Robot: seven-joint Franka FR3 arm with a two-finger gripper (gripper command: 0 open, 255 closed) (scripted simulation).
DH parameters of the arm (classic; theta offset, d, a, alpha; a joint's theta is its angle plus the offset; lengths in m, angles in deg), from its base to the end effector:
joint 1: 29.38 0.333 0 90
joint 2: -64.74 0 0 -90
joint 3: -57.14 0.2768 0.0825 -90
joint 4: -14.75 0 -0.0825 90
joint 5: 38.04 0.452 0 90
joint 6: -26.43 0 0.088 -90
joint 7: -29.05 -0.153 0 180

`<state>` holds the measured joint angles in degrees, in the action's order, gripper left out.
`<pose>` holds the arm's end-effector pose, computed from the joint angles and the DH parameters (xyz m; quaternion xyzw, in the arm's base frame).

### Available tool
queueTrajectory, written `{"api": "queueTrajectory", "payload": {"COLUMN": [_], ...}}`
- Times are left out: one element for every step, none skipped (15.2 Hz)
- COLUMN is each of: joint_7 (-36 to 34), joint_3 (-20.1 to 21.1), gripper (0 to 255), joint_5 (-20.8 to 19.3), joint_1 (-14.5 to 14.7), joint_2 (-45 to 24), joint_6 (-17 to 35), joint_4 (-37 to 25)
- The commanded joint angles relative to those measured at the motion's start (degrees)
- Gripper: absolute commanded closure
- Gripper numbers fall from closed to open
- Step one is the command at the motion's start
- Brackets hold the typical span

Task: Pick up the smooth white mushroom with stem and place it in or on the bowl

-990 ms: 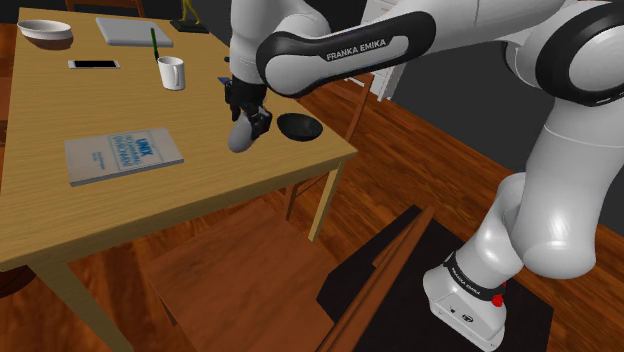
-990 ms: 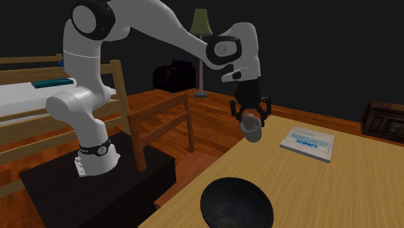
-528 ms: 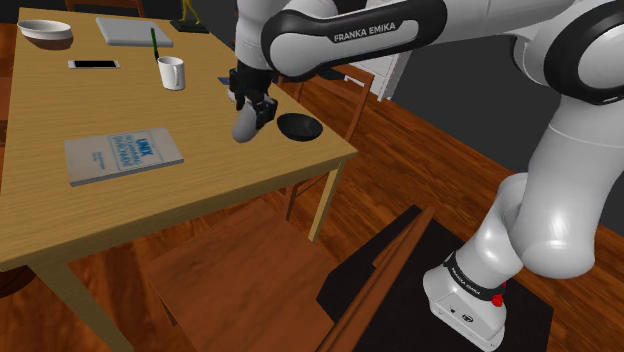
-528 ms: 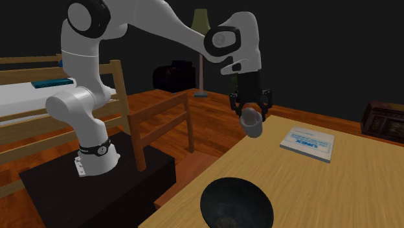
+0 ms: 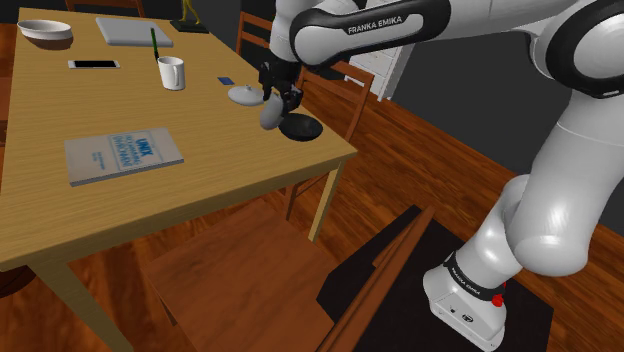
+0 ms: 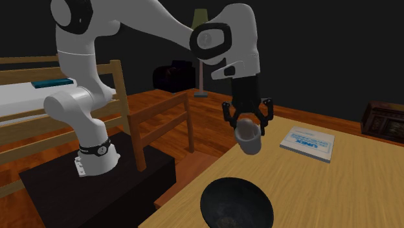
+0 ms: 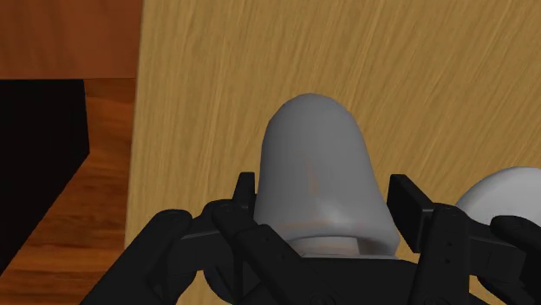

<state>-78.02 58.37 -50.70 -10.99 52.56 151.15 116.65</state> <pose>0.6659 0.2193 0.3446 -0.7524 0.6454 -0.1253 0.0404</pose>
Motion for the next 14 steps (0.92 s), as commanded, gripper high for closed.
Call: {"api": "queueTrajectory", "payload": {"joint_7": [2.9,4.3,5.7,7.1,8.5,9.9,11.3,12.8,14.2,15.7,17.0,16.9,16.8,16.7], "joint_3": [-0.8,-1.3,-1.7,-2.1,-2.6,-3.0,-3.4,-3.8,-4.2,-4.6,-5.0,-5.0,-5.0,-5.0], "gripper": [255,255,255,255,255,255,255,255,255,255,255,255,255,255], "joint_5": [0.8,1.1,1.5,1.9,2.3,2.7,3.2,3.6,4.1,4.5,4.9,4.9,4.8,4.8], "joint_1": [-1.7,-2.5,-3.3,-4.1,-4.9,-5.8,-6.6,-7.4,-8.2,-9.1,-9.8,-9.8,-9.8,-9.8], "joint_2": [0.7,0.9,1.0,1.0,1.0,0.9,0.8,0.6,0.4,0.2,-0.1,-0.3,-0.5,-0.8], "joint_6": [0.7,0.9,1.2,1.5,1.7,1.9,2.0,2.1,2.3,2.3,2.4,3.1,3.8,4.5], "joint_4": [0.9,1.0,1.2,1.2,1.2,1.1,1.0,0.7,0.4,0.1,-0.3,0.2,0.7,1.1]}}
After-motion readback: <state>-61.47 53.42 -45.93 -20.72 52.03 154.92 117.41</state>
